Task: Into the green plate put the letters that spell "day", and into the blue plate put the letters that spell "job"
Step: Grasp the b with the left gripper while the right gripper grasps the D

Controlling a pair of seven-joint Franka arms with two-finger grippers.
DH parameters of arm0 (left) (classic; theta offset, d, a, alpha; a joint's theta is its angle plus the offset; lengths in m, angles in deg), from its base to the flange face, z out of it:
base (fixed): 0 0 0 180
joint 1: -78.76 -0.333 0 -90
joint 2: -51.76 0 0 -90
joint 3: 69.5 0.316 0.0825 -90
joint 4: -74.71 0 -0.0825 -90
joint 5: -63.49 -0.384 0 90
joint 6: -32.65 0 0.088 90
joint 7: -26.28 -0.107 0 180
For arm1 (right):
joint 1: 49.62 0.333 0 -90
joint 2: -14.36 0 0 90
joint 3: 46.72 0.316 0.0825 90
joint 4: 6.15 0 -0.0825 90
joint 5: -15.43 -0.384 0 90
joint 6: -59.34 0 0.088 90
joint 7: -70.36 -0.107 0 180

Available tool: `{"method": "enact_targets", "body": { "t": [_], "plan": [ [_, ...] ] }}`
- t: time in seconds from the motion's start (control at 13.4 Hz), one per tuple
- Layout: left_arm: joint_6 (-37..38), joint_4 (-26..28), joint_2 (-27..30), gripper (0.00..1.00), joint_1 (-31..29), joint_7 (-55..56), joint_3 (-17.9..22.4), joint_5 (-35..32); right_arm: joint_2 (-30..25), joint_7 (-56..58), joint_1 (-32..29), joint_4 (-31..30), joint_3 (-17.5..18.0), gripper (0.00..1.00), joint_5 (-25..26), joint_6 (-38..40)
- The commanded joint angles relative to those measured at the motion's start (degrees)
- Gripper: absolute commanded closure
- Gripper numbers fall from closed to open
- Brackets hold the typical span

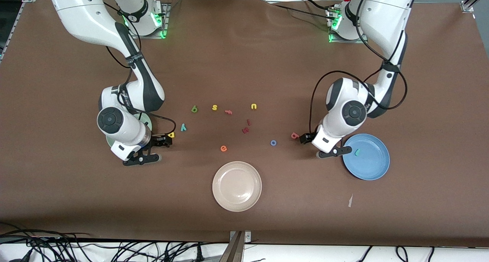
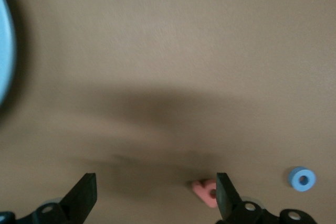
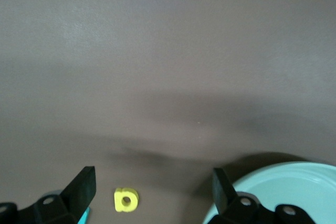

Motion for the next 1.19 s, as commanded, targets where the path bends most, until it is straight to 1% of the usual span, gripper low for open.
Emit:
{"method": "enact_targets", "body": {
  "t": [0.0,0.15,0.45,0.67,0.82,0.89,1.04,1.12],
  "plan": [
    [-3.0,1.4,-0.6,0.01,2.6,7.0,0.5,0.7,-2.0,-1.4,1.0,-6.3,0.3,0.03,-0.8,-5.1],
    [-3.7,1.9,-0.6,0.01,2.8,9.9,0.5,1.1,-2.5,-1.9,1.6,-10.2,0.5,0.04,-0.8,-9.1],
    [-5.4,1.3,-2.8,0.01,4.9,19.7,0.4,1.1,-2.4,-2.3,2.2,-13.8,0.5,0.04,-0.7,-13.4],
    [-6.4,1.7,-3.2,0.01,5.5,22.0,0.4,1.1,-4.1,-2.2,2.3,-16.3,0.5,0.05,-0.7,-13.5],
    [-7.3,2.5,-3.1,0.02,6.2,23.5,0.4,1.2,-5.7,-2.2,2.3,-18.2,0.5,0.07,-0.7,-13.5],
    [-7.6,3.1,-3.1,0.03,7.0,24.1,0.4,1.2,-6.0,-2.2,2.3,-18.8,0.5,0.09,-0.7,-13.5],
    [-9.2,4.2,-3.0,0.04,7.3,25.0,0.4,1.2,-6.0,-2.2,2.3,-18.7,0.5,0.15,-0.1,-13.6],
    [-9.7,4.5,-3.0,0.04,7.5,25.1,0.4,1.2,-5.9,-2.2,2.3,-18.7,0.6,0.16,0.0,-13.8]
  ]
}}
